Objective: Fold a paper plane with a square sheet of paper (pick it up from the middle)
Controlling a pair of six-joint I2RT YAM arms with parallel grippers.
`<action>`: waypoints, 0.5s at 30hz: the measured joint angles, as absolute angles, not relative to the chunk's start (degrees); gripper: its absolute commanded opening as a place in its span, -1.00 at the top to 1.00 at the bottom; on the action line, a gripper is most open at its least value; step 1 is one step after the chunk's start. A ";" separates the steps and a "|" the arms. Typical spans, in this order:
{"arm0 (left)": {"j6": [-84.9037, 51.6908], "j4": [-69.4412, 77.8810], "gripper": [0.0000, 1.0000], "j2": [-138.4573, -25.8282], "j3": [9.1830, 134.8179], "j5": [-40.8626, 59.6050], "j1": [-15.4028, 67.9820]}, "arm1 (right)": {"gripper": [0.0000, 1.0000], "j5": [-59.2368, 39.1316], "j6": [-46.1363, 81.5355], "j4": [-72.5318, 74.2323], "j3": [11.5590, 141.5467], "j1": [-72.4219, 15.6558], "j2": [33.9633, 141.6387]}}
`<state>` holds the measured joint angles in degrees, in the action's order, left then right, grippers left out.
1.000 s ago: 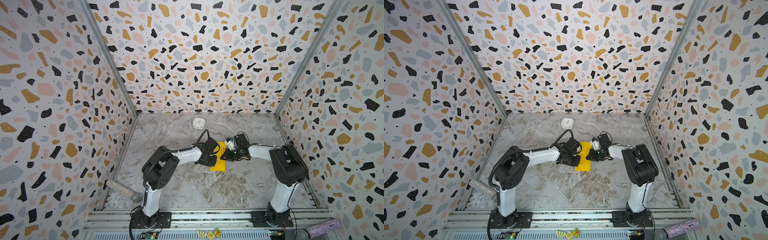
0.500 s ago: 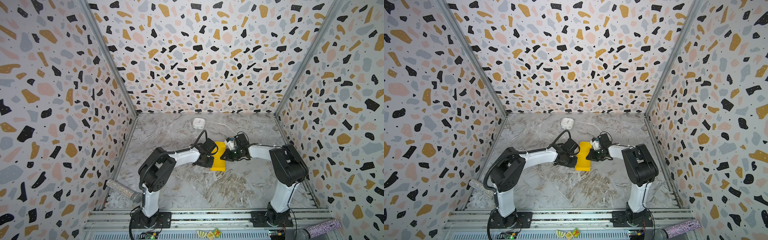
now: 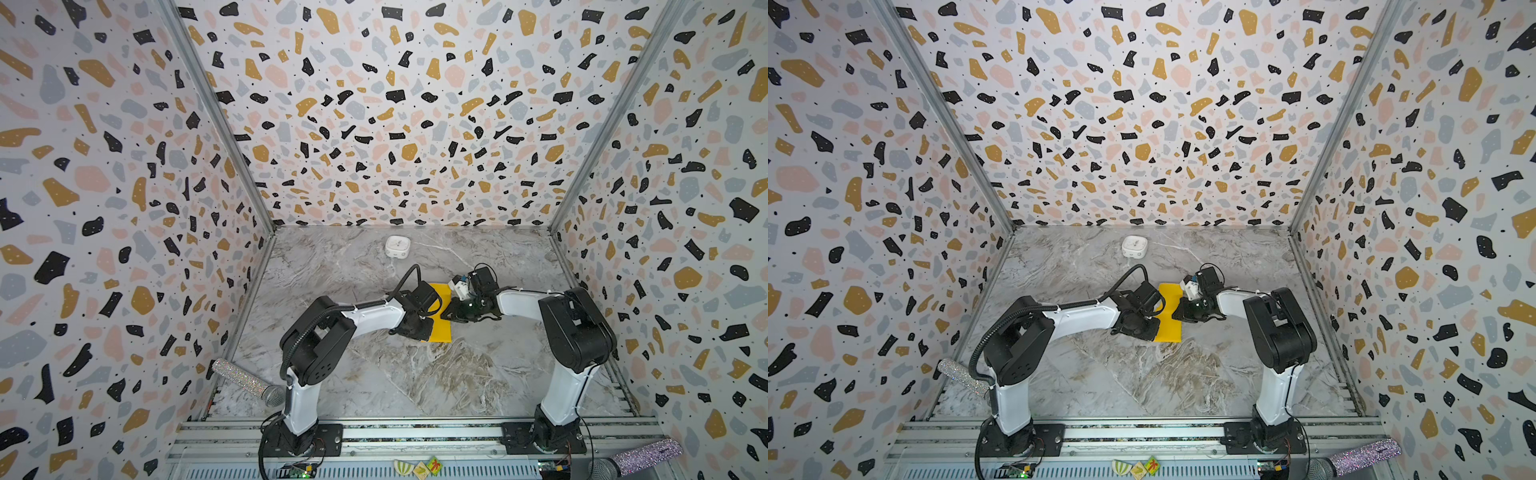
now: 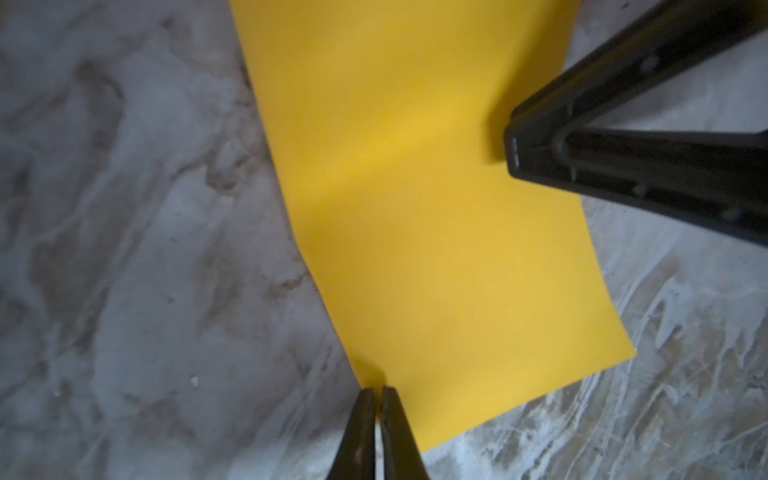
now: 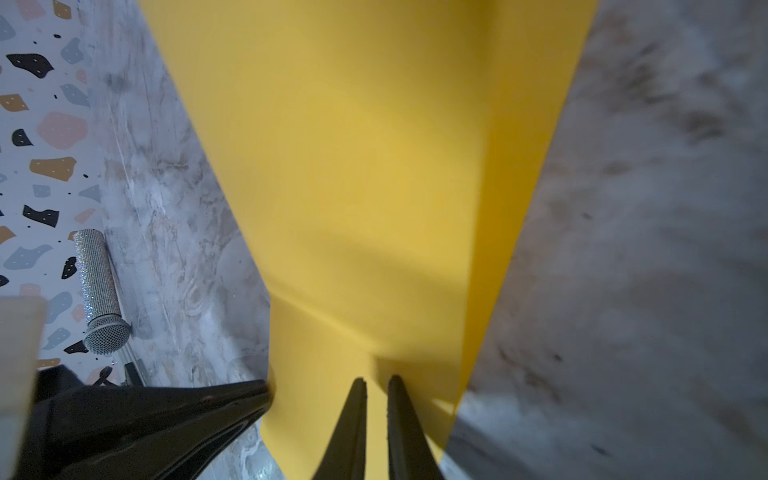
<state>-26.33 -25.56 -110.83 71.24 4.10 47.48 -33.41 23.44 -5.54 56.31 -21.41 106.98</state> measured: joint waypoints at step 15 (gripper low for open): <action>-24.16 -27.05 0.82 -110.85 71.31 -3.31 51.20 | 0.71 -33.43 23.44 -5.54 56.31 -21.41 107.02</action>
<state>-24.16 -27.05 -110.85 71.31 -3.31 51.20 -33.43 23.44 -5.54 56.31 -21.41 107.02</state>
